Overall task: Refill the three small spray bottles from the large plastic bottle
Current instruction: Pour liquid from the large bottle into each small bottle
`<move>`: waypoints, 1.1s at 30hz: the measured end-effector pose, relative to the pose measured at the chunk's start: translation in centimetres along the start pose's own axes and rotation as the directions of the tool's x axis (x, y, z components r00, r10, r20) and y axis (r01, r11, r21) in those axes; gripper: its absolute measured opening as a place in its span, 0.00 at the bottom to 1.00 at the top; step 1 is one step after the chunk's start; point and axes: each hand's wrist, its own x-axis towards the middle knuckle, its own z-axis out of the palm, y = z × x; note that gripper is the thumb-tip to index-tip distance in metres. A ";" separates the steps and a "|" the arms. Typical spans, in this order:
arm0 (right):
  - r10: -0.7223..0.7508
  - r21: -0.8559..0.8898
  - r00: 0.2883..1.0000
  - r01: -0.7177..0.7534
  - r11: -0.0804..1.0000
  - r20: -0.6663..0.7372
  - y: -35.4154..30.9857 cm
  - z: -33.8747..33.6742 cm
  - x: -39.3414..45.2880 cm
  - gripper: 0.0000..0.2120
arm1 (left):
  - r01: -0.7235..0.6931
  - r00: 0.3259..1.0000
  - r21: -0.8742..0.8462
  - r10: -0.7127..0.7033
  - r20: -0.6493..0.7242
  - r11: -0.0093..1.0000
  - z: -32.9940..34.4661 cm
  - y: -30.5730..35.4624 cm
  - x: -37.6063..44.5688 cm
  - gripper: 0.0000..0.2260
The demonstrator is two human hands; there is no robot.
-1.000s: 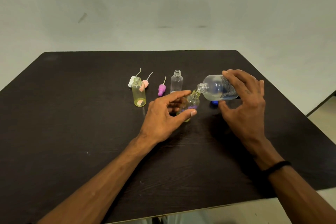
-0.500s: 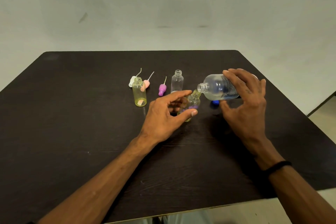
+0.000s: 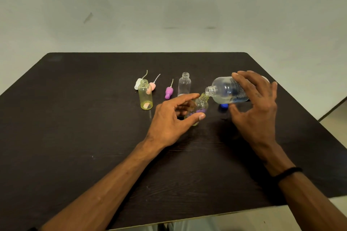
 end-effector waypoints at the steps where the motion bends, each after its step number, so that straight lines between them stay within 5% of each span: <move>1: 0.000 -0.001 1.000 0.000 1.000 0.001 0.0 0.0 0.0 0.40 | -0.001 1.000 0.003 0.001 0.000 1.000 0.0 0.0 0.0 0.25; 33: -0.009 0.001 1.000 0.009 1.000 0.000 0.0 0.1 0.0 0.41 | 0.012 1.000 -0.039 -0.011 0.015 0.999 0.1 -0.6 0.2 0.26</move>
